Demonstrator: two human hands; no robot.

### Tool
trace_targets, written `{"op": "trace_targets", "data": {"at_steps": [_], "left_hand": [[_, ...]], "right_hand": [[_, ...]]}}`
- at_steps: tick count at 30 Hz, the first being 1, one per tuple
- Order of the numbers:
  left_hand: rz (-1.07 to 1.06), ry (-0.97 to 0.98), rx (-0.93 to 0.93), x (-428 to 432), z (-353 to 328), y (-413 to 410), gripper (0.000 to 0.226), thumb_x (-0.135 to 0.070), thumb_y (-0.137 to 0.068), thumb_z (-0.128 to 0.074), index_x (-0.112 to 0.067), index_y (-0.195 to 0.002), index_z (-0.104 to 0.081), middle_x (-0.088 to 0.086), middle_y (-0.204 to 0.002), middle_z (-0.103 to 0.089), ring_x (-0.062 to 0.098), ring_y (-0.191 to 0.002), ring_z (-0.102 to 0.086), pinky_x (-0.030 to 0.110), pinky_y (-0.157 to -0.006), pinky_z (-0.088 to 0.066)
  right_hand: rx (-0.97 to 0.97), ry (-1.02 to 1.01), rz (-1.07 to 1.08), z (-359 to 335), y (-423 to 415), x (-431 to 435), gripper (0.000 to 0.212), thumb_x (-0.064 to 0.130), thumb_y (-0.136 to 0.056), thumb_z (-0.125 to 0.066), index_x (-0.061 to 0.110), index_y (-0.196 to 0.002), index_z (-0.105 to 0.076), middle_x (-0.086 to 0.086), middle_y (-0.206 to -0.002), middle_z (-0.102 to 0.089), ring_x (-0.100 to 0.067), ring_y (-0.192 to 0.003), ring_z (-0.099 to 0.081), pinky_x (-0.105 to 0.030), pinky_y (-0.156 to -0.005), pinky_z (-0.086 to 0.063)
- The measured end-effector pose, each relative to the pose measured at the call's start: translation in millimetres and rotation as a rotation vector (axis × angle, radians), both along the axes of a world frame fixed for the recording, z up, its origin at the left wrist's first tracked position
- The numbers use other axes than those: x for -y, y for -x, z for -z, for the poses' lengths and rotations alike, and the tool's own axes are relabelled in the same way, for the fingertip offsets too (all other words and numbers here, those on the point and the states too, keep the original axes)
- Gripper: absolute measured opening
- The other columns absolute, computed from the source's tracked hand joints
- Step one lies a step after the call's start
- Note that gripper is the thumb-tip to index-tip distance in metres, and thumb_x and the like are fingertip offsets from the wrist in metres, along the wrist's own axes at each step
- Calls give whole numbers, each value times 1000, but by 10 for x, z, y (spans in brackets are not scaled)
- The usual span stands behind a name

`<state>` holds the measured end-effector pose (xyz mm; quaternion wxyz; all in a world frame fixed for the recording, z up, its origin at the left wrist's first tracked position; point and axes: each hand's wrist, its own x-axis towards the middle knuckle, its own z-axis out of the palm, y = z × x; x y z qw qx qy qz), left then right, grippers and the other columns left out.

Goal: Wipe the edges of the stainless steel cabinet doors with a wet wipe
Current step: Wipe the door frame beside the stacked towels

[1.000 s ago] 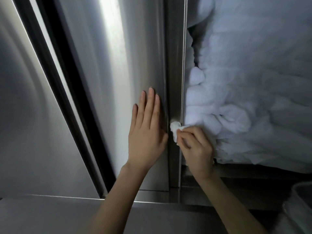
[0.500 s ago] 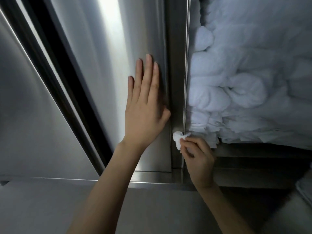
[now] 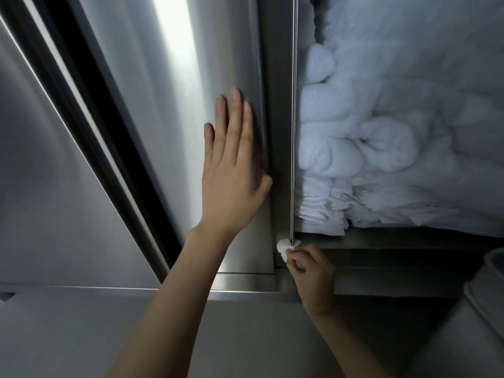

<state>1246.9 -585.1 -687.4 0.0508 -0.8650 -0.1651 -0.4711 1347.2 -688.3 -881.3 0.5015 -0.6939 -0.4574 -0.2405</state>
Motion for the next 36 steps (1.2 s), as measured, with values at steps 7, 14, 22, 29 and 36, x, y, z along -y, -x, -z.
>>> {"op": "trace_targets", "data": {"at_steps": [7, 14, 22, 29, 36], "left_hand": [[25, -21, -124, -54, -100, 175, 93, 1, -78, -68, -3, -153, -13, 7, -158, 5, 20, -147, 13, 36, -120, 2], [-59, -33, -183, 8, -104, 135, 107, 1, -71, -78, -4, -153, -10, 7, -159, 8, 25, -146, 15, 34, -119, 7], [-115, -58, -160, 75, -53, -20, 111, 10, -64, -77, -3, -153, -12, 14, -162, -1, 27, -148, 11, 42, -120, -1], [-129, -59, -190, 204, -41, -191, 116, 7, -61, -79, -3, -153, -9, 16, -162, -2, 30, -149, 8, 46, -119, -5], [-102, -79, -141, 440, -63, -385, 108, 9, -61, -77, 1, -151, -18, 18, -160, -5, 34, -147, 1, 48, -119, -9]], "right_hand": [[-72, 275, -7, -20, 21, 61, 27, -10, -50, -85, 5, -53, -63, -7, -61, -59, -19, -49, -56, -21, -45, -41], [-109, 88, 55, -675, 114, 455, 18, -9, -60, -82, 2, -65, -68, -8, -75, -64, -15, -62, -61, -11, -64, -45], [21, -138, 157, -1770, 45, 871, 13, -8, -67, -78, 2, -71, -69, -10, -81, -63, -12, -74, -57, -6, -72, -40], [1, -141, 200, -1937, 16, 972, 15, -4, -68, -79, 7, -71, -69, -5, -84, -65, -16, -73, -61, -21, -63, -47], [12, -95, 262, -1988, -79, 1131, 14, 0, -71, -77, 10, -74, -67, -3, -87, -63, -14, -75, -59, -9, -66, -38]]}}
